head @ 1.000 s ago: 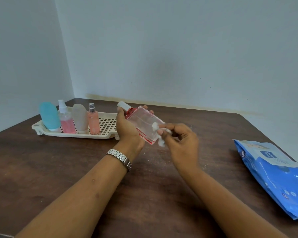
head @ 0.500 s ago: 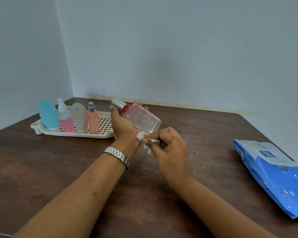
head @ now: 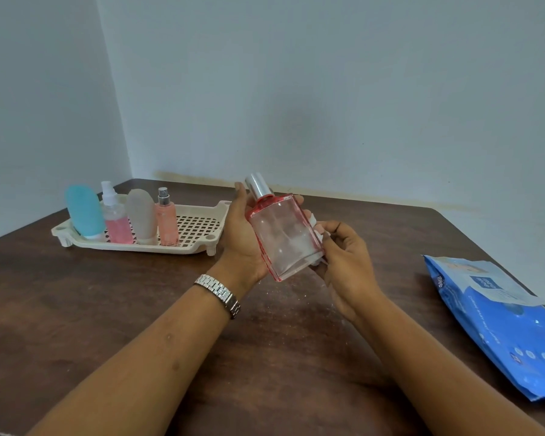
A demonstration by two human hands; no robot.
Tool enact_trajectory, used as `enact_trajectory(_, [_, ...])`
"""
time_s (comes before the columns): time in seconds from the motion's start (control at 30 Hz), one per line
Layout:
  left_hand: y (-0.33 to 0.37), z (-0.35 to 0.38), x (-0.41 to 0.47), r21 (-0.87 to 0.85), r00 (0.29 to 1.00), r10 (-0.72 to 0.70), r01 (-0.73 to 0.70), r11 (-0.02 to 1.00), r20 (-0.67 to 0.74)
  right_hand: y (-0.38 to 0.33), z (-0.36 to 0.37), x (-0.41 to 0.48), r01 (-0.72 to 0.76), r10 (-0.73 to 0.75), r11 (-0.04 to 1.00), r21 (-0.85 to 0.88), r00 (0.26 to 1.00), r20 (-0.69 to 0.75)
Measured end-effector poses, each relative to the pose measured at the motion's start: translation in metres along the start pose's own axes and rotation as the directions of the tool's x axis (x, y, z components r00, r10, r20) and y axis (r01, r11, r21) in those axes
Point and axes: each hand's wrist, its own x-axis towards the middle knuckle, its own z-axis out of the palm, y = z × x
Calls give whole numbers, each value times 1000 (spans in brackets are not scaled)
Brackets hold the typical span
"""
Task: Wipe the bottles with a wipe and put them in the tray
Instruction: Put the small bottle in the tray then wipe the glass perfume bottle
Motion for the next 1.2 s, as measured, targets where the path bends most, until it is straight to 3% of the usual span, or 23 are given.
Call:
enact_trajectory(0.2, [5,-5,0,67,999,10,-14,998,52,1,-1,0,89,-89,995,-50,996,-5])
enact_trajectory(0.37, [10,-9,0,138,992,-15,-2,990,124,-9,-21,8,21,6,995,-100,967,254])
enact_trajectory(0.43, [8,-7,-2,182,981,-31,-5,983,193,-9,-26,10,1,36,992,-123,955,295])
enact_trajectory(0.63, [1,-5,-4,227,947,35,-112,967,319,-2,-22,10,108,-95,991,-78,984,152])
enact_trajectory(0.8, [-9,-7,-2,328,937,124,-235,915,326,0,-17,10,158,-155,980,-125,987,33])
enact_trajectory(0.97, [-21,-7,-1,403,930,245,-343,849,275,-1,-12,8,286,-306,941,-180,948,-92])
enact_trajectory(1.1, [-26,-7,-4,505,940,247,-335,795,235,-4,-10,7,378,-418,853,-360,908,-37])
enact_trajectory(1.2, [-30,-10,-4,594,912,277,-408,693,303,-7,-10,6,436,-460,791,-430,886,53])
